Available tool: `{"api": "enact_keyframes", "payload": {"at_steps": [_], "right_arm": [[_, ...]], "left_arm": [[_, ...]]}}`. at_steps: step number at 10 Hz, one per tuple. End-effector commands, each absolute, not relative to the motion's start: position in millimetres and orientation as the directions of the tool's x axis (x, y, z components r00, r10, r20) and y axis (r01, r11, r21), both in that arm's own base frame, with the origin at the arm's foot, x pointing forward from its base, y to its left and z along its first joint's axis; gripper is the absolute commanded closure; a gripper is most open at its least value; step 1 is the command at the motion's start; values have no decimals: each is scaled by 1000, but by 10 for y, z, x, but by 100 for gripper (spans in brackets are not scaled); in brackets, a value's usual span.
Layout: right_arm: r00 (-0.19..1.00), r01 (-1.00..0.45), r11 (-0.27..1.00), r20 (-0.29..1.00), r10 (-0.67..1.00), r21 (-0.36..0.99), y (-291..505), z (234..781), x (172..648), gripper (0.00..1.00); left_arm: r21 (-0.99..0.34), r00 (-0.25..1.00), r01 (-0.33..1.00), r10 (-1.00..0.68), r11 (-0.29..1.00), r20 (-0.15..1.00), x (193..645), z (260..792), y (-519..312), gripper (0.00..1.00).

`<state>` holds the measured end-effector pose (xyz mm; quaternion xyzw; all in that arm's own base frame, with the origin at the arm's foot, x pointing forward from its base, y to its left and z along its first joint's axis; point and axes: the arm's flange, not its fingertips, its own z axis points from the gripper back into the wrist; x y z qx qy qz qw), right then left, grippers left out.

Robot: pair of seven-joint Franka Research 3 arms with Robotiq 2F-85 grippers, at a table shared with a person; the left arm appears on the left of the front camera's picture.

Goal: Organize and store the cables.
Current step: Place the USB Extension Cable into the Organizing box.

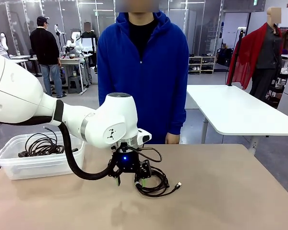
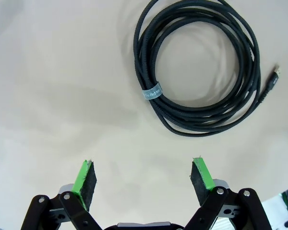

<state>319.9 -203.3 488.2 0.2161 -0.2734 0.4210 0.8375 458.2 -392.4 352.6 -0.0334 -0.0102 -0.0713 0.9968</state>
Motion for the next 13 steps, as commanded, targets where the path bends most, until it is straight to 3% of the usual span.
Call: {"api": "enact_keyframes", "payload": {"at_steps": [1,5,11,13], "right_arm": [[482,-831,541,653,584,130,-2041,4884,3196,0],[482,-831,541,653,584,130,-2041,4884,3196,0],[482,-831,541,653,584,130,-2041,4884,3196,0],[482,-831,541,653,584,130,-2041,4884,3196,0]], "left_arm": [[-41,996,89,-88,995,26,4698,3509,-4034,0],[-24,996,-39,41,999,81,4885,3371,-4150,0],[0,995,-88,88,996,48,4967,3113,-4184,0],[4,994,-97,97,995,53,4975,3119,-4171,11]]}}
